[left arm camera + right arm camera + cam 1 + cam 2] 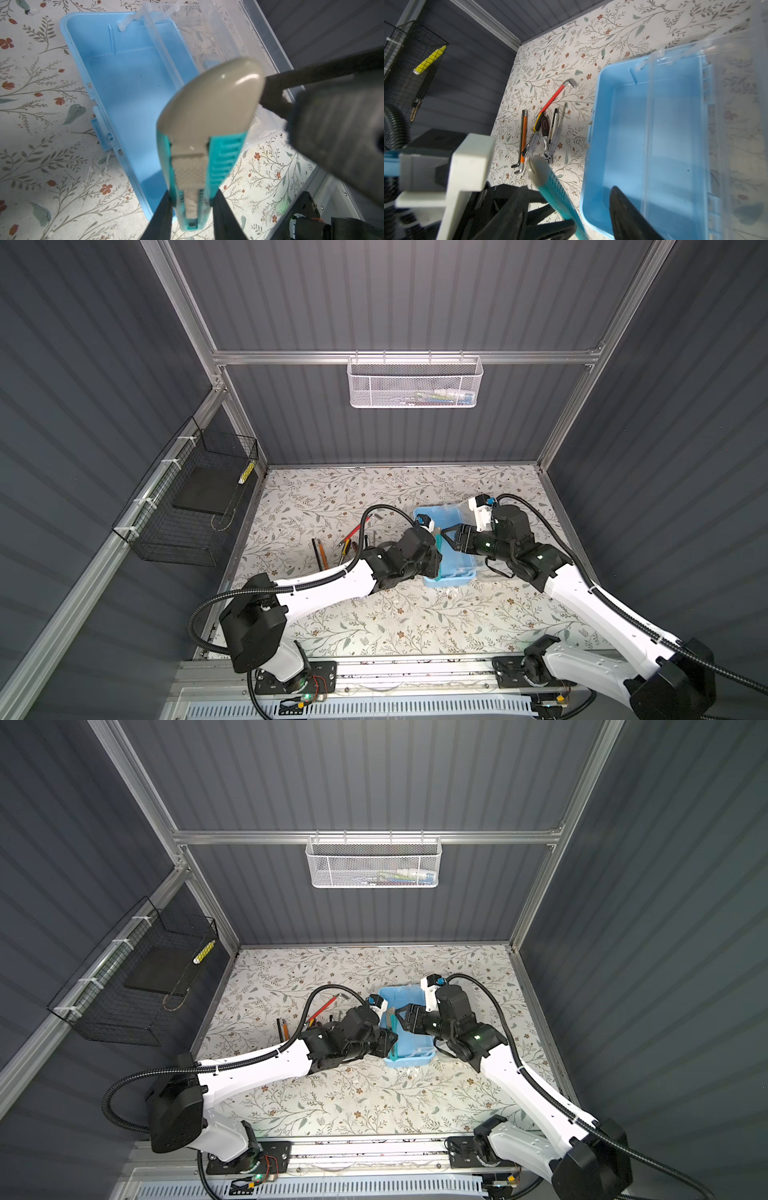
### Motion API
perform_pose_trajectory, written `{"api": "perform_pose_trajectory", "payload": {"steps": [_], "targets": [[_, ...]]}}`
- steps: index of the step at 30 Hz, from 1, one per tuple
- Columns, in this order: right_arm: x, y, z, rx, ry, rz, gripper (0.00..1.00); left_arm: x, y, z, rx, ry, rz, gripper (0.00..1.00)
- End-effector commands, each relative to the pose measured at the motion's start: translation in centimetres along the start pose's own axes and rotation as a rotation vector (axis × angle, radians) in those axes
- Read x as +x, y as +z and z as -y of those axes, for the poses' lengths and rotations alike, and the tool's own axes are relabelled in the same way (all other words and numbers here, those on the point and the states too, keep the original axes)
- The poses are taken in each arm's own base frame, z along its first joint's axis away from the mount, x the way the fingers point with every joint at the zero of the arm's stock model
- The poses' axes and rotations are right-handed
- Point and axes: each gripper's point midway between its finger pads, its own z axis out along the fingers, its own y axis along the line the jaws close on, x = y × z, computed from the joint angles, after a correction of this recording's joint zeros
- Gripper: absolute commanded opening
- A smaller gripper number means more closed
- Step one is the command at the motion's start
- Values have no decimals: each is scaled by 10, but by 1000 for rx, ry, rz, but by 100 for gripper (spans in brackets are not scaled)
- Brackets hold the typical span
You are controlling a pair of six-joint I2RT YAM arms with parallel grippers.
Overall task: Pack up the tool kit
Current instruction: 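Carry the knife toward the right gripper while the right gripper moves to meet it, then grasp the knife's blade end with the right gripper while the left gripper releases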
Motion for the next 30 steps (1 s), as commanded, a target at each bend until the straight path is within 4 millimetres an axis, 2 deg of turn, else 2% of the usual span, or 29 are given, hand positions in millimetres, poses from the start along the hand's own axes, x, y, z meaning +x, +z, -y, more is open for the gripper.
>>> {"api": "perform_pose_trajectory", "payload": {"steps": [1,10,12,13,18,26,30], "targets": [[2,0,-7,-26,-22,-24,61,-9,-8,13,70,-3,21,22],[8,8,-9,-52,-22,-56,59,-12,-9,24,125,-2,22,22],[8,8,-15,-85,-20,-58,58,-13,-10,29,152,-1,27,22],[13,16,-12,-84,-10,-88,57,-14,-11,31,164,-2,28,22],[11,20,-12,-84,-11,-90,53,-18,-16,38,200,0,47,21],[10,22,-14,-97,-14,-90,42,-21,-22,47,255,-7,67,22],[11,22,-15,-101,-17,-91,34,-20,-21,45,254,-14,65,23]]}}
